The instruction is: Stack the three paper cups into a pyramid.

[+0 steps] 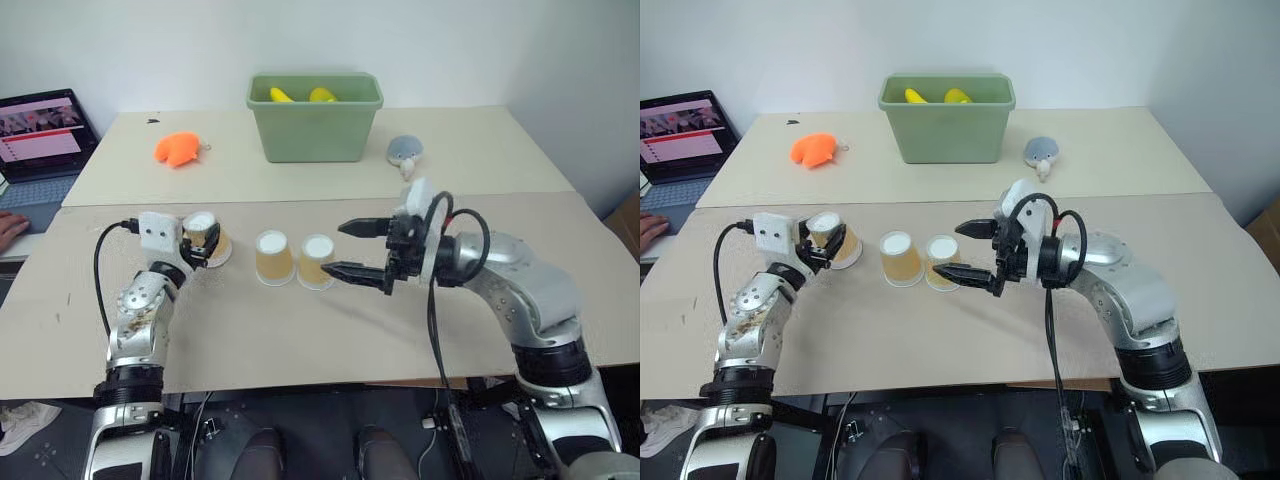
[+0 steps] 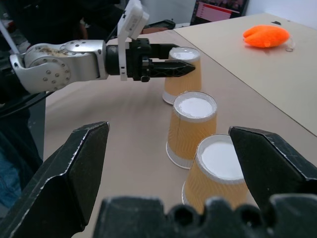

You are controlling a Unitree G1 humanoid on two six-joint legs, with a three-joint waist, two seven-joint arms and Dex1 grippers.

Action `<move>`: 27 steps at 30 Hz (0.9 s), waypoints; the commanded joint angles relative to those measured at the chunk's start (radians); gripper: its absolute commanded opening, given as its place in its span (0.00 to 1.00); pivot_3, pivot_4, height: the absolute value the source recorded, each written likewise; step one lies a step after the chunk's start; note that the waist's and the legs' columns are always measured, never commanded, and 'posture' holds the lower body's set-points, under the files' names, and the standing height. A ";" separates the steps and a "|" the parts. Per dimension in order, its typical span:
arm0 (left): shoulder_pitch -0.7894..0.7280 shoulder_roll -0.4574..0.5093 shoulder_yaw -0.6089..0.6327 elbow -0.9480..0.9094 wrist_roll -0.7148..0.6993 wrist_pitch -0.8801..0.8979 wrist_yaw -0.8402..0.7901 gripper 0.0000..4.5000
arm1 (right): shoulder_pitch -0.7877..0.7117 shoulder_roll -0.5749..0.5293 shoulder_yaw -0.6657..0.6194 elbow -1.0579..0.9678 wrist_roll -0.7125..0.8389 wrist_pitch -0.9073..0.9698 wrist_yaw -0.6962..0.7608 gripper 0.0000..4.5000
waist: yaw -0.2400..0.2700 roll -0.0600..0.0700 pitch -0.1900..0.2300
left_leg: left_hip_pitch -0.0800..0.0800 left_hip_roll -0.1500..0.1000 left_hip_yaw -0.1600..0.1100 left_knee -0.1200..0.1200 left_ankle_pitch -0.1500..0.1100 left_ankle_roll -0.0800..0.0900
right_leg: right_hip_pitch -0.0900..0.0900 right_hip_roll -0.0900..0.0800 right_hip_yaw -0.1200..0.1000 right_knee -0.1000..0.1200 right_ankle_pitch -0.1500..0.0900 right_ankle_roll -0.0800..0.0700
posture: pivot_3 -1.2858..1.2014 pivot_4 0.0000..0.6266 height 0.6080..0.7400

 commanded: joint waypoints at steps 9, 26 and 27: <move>-0.329 0.275 -0.014 -0.097 -0.334 0.372 -0.544 0.68 | -0.062 0.004 0.000 0.114 -0.055 -0.140 0.075 1.00 | 0.002 -0.002 0.002 | -0.002 0.000 -0.001 0.000 0.000 0.000 | -0.001 0.000 -0.002 -0.002 0.000 0.000 | 0.52 0.24 0.94; -0.596 0.183 -0.214 0.315 -0.191 0.268 -0.879 0.68 | 0.014 0.025 -0.025 0.055 -0.079 -0.146 -0.014 1.00 | 0.001 -0.003 0.002 | -0.003 0.000 -0.001 0.000 0.000 0.000 | -0.001 0.000 -0.002 0.000 0.000 0.000 | 0.52 0.24 0.94; -0.607 0.174 -0.220 0.335 -0.179 0.253 -0.889 0.68 | 0.017 0.024 -0.027 0.052 -0.078 -0.144 -0.018 1.00 | 0.001 -0.003 0.002 | -0.003 0.000 -0.001 0.000 0.000 0.000 | -0.001 0.000 -0.002 0.000 0.000 0.000 | 0.52 0.24 0.94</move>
